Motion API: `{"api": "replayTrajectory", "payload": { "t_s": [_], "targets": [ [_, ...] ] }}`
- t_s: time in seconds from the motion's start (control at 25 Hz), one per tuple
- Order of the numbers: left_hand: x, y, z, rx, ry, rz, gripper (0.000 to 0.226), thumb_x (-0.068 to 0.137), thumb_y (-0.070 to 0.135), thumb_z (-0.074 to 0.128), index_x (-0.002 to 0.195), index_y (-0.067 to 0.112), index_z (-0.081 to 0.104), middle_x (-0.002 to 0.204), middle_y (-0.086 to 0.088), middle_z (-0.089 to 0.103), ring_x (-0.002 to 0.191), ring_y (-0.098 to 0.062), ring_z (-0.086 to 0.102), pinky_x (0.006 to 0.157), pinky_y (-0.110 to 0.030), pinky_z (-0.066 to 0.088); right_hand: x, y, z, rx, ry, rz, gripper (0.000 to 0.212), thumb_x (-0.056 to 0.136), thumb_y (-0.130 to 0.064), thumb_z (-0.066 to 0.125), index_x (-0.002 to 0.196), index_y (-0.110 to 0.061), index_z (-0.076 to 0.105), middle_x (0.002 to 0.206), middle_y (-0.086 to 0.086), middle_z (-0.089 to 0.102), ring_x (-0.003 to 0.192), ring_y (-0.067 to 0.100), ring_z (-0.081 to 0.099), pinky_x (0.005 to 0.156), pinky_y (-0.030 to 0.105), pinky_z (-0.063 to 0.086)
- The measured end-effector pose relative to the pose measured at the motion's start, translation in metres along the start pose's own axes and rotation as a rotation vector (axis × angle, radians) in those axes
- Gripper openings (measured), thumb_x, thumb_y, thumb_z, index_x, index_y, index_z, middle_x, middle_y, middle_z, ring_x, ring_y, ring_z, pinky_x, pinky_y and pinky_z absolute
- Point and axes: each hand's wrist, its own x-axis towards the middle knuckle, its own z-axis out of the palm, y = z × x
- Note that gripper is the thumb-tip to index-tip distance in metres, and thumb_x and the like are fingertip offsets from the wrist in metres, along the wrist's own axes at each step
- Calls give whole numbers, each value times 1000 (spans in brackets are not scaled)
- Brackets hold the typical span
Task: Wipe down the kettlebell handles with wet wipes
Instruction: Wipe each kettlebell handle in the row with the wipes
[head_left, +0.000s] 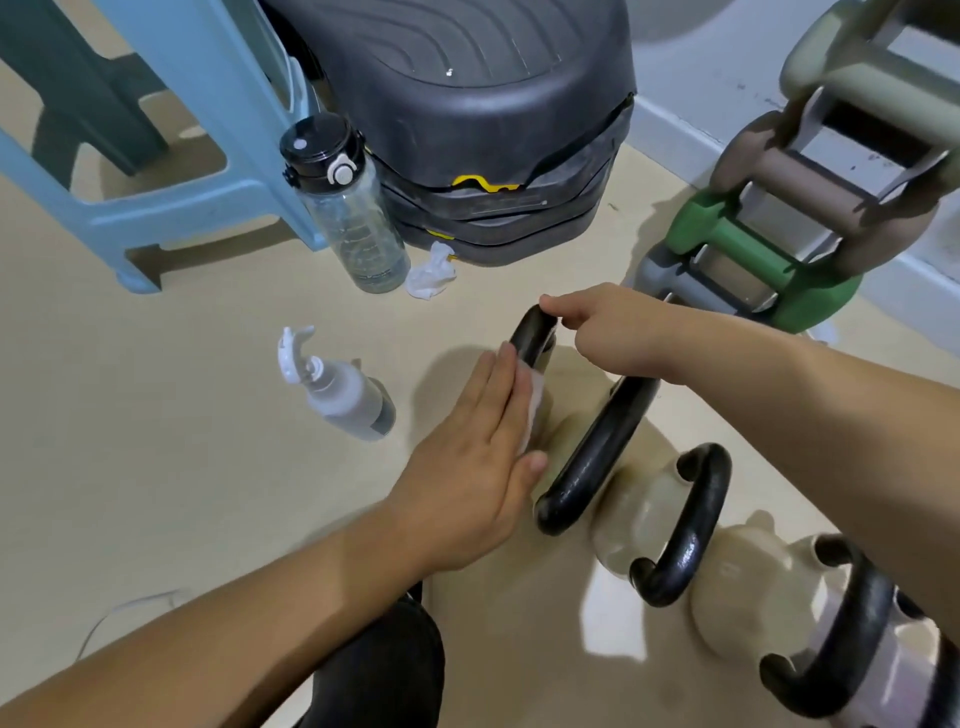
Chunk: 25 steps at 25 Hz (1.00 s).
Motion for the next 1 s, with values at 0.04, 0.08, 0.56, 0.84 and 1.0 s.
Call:
{"api": "replayTrajectory", "payload": {
  "t_s": [0.04, 0.08, 0.56, 0.84, 1.0],
  "targets": [
    [-7, 0, 4, 75, -1, 23, 72, 108, 43, 28, 161, 2, 2, 169, -13, -15, 156, -25, -16, 127, -34, -1, -1, 0, 0, -8, -3, -3, 69, 92, 0, 33, 153, -31, 40, 155, 1, 45, 144, 21, 40, 112, 27, 30],
    [-6, -1, 5, 130, 9, 37, 71, 107, 43, 27, 161, 1, 5, 169, -15, -13, 156, -27, -15, 127, -36, -2, -2, -1, 0, -18, -12, -3, 68, 92, 0, 34, 153, -31, 40, 155, 1, 45, 143, 22, 41, 109, 26, 31],
    [9, -3, 13, 33, 102, -12, 84, 89, 0, 47, 162, 7, 5, 169, -17, -7, 157, -33, 3, 115, -32, 31, -7, -12, 41, -426, -153, 18, 16, 89, -25, 43, 81, -19, 56, 83, -2, 57, 89, 26, 60, 75, 35, 47],
    [38, -2, -5, -217, 244, -4, 42, 105, 32, 41, 134, 11, 63, 156, -8, 47, 145, -25, 42, 114, -27, 35, 10, -12, -2, -315, 271, -14, 34, 93, -37, 49, 114, -19, 69, 112, 2, 69, 106, 29, 61, 89, 38, 54],
    [49, -7, 4, -470, 426, -259, 39, 98, 26, 61, 136, 21, 60, 139, 2, 56, 122, -16, 58, 98, -30, 48, 16, -8, 1, -223, 192, -77, 33, 97, -31, 56, 94, -1, 71, 109, 13, 74, 99, 34, 63, 84, 38, 56]
  ]
}}
